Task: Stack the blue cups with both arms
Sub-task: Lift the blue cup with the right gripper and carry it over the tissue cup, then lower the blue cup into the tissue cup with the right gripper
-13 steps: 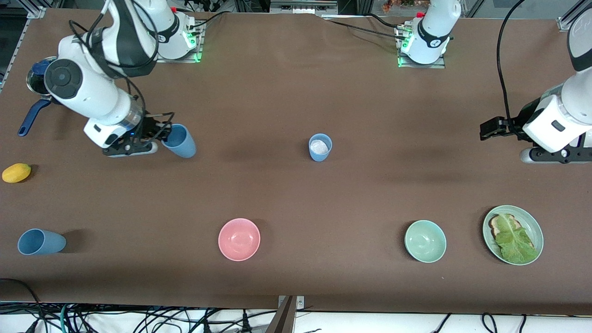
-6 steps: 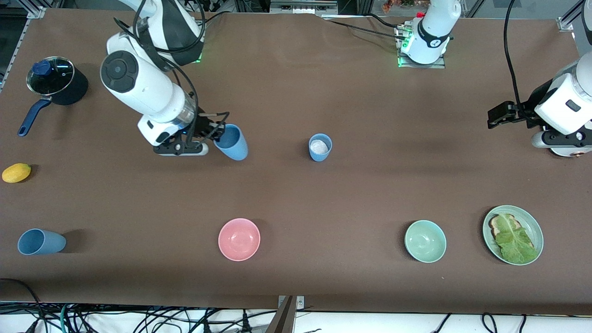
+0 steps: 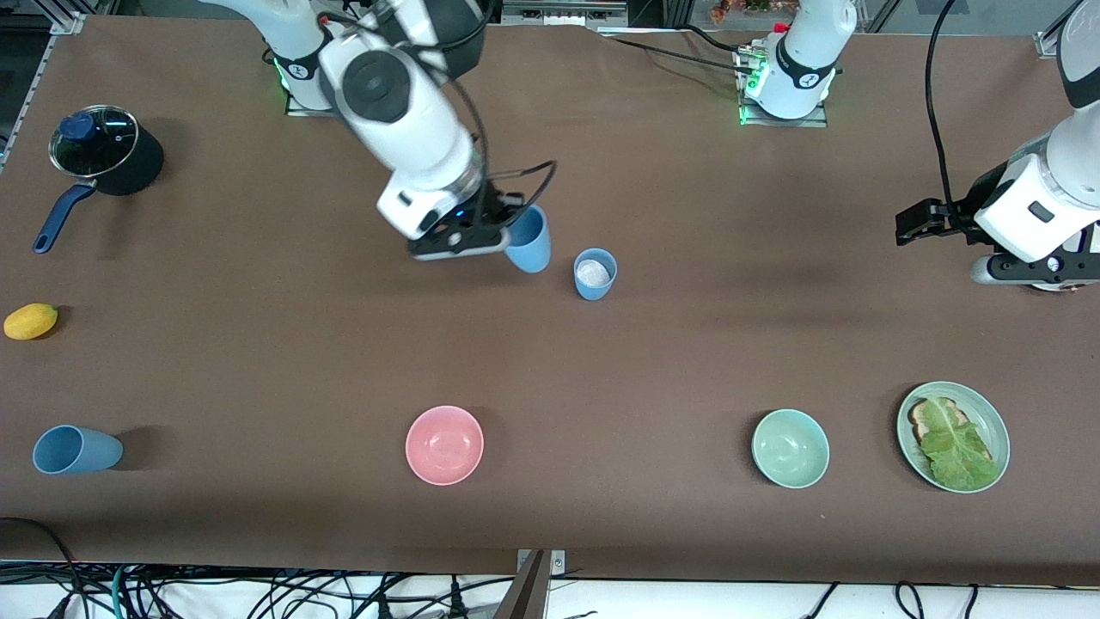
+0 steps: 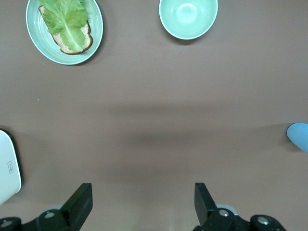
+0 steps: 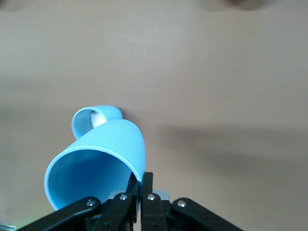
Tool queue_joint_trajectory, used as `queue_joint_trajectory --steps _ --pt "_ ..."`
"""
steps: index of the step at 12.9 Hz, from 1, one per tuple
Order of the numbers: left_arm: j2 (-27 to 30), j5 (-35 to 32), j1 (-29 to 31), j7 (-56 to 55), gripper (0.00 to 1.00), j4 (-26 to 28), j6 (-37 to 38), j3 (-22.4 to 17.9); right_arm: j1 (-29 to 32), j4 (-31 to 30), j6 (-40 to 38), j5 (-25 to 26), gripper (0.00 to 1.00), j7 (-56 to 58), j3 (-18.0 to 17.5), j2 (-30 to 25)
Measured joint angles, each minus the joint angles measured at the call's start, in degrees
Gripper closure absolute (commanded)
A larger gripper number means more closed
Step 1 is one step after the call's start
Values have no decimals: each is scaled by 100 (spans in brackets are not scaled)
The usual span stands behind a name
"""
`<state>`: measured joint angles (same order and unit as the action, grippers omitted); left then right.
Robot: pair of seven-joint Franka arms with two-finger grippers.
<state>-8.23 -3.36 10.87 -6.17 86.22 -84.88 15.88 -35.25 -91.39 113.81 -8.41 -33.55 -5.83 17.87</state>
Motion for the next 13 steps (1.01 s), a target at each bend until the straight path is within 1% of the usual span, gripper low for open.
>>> queue_joint_trajectory --steps 4,6,9,12,13 --pt "127 0 4 1 6 152 -68 0 -481 429 -120 266 100 -598 41 71" --pt "219 0 7 2 6 292 -173 0 -696 614 -185 522 100 -920 46 261" --pt "303 0 14 3 6 584 -425 0 -1049 685 -170 796 100 -1298 60 571" --pt "315 0 45 99 6 885 -763 0 -1098 735 -1 880 100 -1390 120 746" --pt "330 0 60 125 6 996 -881 0 -1066 835 95 882 100 -1390 178 894"
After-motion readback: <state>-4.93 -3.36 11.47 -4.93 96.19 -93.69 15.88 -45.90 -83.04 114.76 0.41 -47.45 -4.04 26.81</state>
